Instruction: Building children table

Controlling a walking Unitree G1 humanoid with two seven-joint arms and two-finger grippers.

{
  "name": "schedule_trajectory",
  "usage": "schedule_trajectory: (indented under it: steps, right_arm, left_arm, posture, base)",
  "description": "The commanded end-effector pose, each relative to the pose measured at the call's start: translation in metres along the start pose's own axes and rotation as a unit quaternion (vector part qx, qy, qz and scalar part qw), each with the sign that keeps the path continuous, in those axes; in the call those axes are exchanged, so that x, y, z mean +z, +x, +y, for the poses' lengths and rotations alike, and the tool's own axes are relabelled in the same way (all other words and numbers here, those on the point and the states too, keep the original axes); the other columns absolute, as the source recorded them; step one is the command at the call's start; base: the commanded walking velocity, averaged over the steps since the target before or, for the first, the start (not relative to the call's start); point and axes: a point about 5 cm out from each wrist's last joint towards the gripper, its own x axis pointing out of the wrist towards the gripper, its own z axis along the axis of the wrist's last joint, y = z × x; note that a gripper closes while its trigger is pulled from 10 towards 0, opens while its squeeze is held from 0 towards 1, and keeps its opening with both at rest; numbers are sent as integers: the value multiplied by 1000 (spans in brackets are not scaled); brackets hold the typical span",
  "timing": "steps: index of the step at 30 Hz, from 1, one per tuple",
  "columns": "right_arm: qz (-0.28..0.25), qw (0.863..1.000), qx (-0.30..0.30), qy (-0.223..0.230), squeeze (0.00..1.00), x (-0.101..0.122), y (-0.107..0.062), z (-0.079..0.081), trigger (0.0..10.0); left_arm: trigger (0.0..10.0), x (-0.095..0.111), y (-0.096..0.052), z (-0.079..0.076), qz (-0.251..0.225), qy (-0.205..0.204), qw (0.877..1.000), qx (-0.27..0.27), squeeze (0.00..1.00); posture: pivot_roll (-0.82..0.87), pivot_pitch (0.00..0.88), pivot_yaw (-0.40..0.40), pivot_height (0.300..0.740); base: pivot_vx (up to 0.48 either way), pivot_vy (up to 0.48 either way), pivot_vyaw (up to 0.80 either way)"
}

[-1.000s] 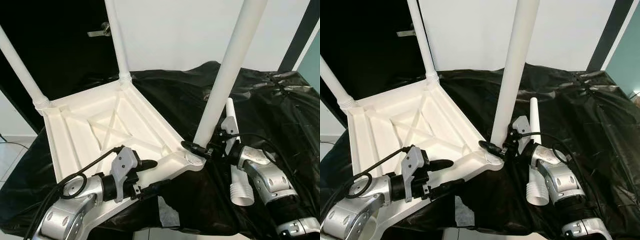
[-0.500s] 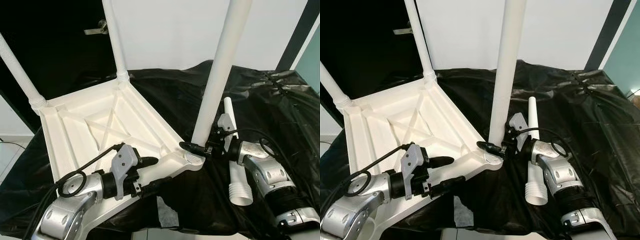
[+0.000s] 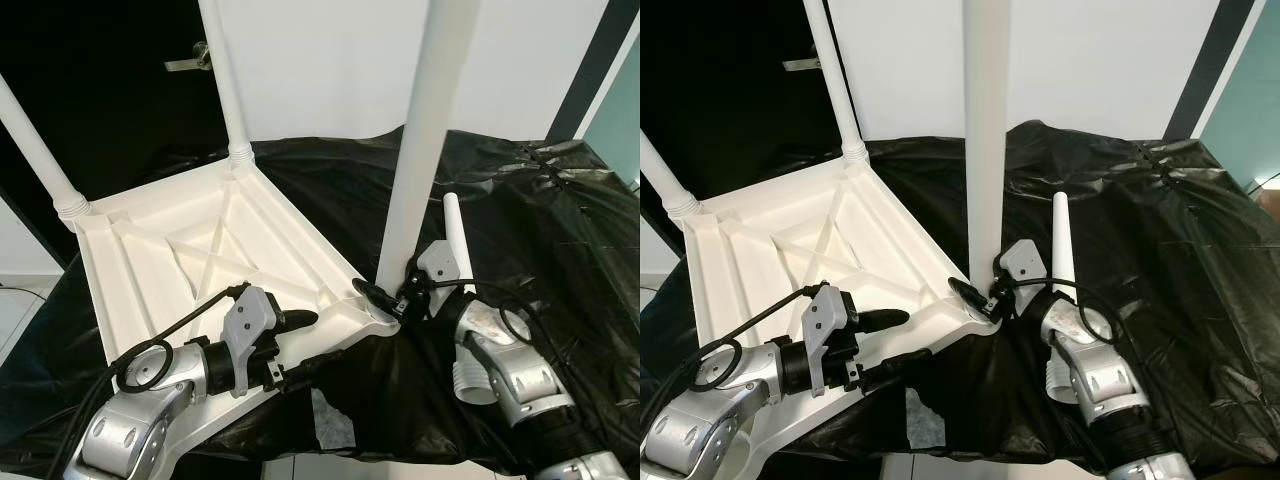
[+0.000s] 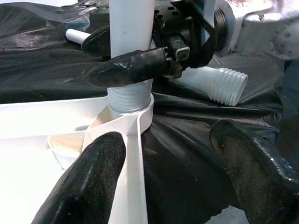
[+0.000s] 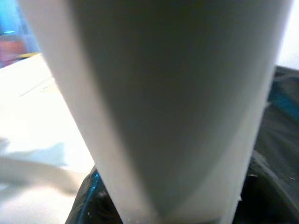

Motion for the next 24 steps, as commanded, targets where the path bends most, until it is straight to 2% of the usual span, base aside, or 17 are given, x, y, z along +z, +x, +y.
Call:
schedule_trajectory:
  steps: [1,5,8,15,16,18,19,24]
  right_arm:
    - [58,998,2,5,0,-23,-3,9,10000]
    - [52,999,-1,10,0,-23,-4,14,10000]
    - [54,997,-14,50,0,-25,-4,17,10000]
    - [55,994,-30,90,0,-23,-2,18,10000]
    - [66,991,-39,110,0,-24,-1,16,10000]
    - [66,991,-39,110,0,-24,-1,16,10000]
    - [83,987,-45,131,0,-25,0,12,10000]
    - [102,984,-51,139,0,-27,0,7,10000]
  left_arm:
    - [10000,-2,-2,6,6,1,1000,29,0]
    - [10000,-1,-2,6,4,2,1000,28,0]
    - [10000,0,-1,7,3,5,1000,28,0]
    - [10000,0,-1,7,3,6,1000,28,0]
    - [10000,0,-1,7,3,6,1000,28,0]
    - [10000,0,-1,7,3,6,1000,28,0]
    - [10000,0,-1,7,3,6,1000,29,0]
    - [10000,0,-1,7,2,6,1000,30,0]
  posture:
    - [42,0,15,740]
    - [38,0,18,740]
    - [36,0,17,740]
    - [37,0,16,740]
    - [38,0,13,740]
    - [38,0,13,740]
    - [38,0,11,740]
    - [39,0,9,740]
  base:
    - [0,0,0]
    - [0,0,0]
    - [0,0,0]
    - [0,0,0]
    - [0,0,0]
    - [0,0,0]
    - [0,0,0]
    - [0,0,0]
